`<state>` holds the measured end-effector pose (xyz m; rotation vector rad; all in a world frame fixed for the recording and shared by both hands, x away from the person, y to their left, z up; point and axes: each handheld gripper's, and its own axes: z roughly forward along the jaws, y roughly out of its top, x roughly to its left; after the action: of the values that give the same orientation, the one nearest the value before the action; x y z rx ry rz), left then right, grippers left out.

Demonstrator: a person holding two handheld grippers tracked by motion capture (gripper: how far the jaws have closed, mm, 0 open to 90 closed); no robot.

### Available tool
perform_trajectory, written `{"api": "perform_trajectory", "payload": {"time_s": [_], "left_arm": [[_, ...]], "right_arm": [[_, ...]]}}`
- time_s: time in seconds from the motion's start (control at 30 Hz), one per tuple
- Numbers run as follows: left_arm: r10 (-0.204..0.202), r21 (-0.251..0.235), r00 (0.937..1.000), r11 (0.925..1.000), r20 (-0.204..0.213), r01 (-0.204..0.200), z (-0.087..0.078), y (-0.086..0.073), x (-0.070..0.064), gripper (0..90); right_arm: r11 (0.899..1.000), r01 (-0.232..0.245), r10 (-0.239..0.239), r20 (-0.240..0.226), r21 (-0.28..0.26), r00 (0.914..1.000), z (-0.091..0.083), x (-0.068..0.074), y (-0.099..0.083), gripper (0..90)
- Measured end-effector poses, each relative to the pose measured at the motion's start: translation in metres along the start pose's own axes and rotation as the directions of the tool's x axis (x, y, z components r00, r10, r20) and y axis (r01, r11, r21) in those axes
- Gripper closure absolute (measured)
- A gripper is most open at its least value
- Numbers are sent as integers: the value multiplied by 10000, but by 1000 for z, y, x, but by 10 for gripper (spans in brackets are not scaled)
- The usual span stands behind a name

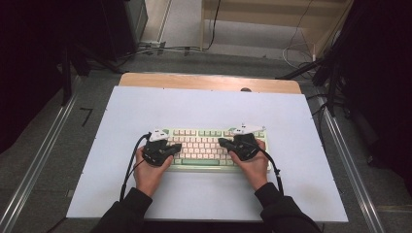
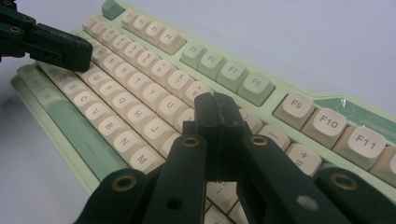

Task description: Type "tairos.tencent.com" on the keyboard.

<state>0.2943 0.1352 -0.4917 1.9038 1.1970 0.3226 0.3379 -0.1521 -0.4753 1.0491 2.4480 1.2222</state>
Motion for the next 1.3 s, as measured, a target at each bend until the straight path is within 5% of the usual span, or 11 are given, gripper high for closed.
{"api": "perform_trajectory", "payload": {"time_s": [1.3], "left_arm": [[-101, -656, 9998, 9978, -144, 91, -9, 2, 3, 900]], "right_arm": [[9997, 197, -195, -178, 120, 9997, -6, 7, -5, 878]]}}
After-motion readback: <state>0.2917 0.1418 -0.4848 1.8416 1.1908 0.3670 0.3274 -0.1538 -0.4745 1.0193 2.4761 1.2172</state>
